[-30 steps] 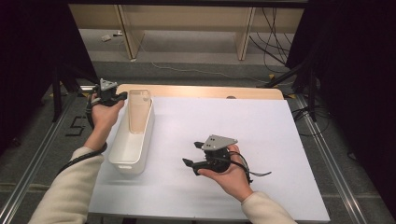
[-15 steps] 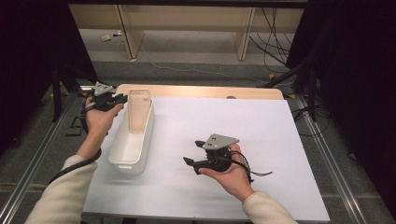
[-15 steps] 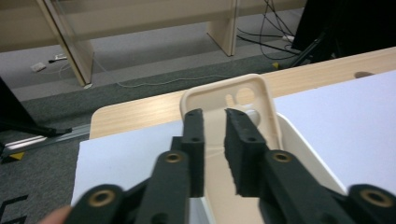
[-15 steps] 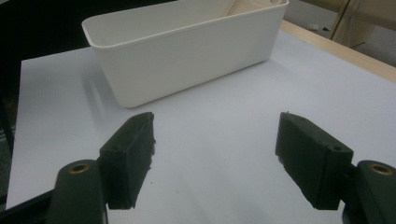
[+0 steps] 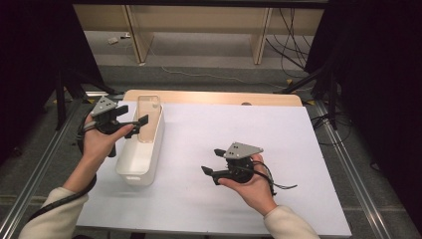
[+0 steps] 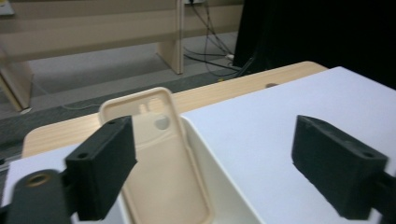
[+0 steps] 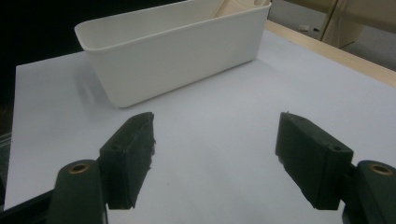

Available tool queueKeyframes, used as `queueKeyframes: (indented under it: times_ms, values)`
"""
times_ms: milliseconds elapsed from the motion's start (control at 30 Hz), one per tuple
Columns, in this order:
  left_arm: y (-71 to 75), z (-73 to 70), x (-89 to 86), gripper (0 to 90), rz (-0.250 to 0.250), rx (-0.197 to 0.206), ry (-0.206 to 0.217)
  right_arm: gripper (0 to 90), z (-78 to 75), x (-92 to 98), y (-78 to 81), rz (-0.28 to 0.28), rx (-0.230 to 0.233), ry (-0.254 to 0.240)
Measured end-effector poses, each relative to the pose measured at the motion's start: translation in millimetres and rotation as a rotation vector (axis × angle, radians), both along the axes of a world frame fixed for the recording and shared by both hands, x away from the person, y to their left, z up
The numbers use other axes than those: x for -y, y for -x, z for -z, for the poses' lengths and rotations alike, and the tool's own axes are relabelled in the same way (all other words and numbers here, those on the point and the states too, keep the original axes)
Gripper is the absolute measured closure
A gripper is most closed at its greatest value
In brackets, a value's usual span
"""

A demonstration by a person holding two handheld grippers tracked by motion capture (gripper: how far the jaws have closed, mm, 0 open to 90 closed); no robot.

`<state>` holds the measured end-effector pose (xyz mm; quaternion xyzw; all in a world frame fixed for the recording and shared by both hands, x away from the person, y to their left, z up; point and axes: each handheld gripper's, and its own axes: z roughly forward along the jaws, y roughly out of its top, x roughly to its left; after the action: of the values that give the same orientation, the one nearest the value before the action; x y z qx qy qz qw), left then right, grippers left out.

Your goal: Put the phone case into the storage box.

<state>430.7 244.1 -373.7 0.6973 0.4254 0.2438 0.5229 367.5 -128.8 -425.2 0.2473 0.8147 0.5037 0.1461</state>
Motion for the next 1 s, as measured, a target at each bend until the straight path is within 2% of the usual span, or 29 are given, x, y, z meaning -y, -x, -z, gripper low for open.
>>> queueKeyframes:
  times_ms: [200, 467, 633, 833, 900, 933, 1000]
  values:
    - [26.3, 7.5, 12.1, 2.6, 0.070, 0.016, 0.002, 29.3, -0.7, 4.0, 1.2, 0.001, -0.020, 0.004]
    - [55.6, 17.8, 30.1, 1.6, 0.163, 0.034, -0.007, 29.3, -0.9, 6.2, 1.5, 0.008, -0.004, 0.000]
    - [70.3, 23.6, 35.4, 1.3, 0.191, 0.036, -0.014, 29.3, -2.0, 8.3, 3.0, 0.009, -0.017, 0.001]
    - [83.4, 30.9, 36.4, 1.2, 0.213, 0.042, -0.010, 29.3, -2.0, 11.2, 3.1, 0.022, 0.008, -0.008]
    - [87.1, 33.1, 36.1, 1.2, 0.218, 0.039, -0.011, 29.2, -3.1, 13.2, 4.0, 0.017, -0.009, 0.000]
    - [88.6, 34.2, 35.8, 1.2, 0.218, 0.040, -0.008, 29.2, -2.5, 13.3, 4.0, 0.015, -0.011, -0.011]
    - [91.1, 35.9, 35.0, 1.2, 0.224, 0.046, -0.002, 29.2, -3.0, 15.3, 4.6, 0.021, -0.008, -0.002]
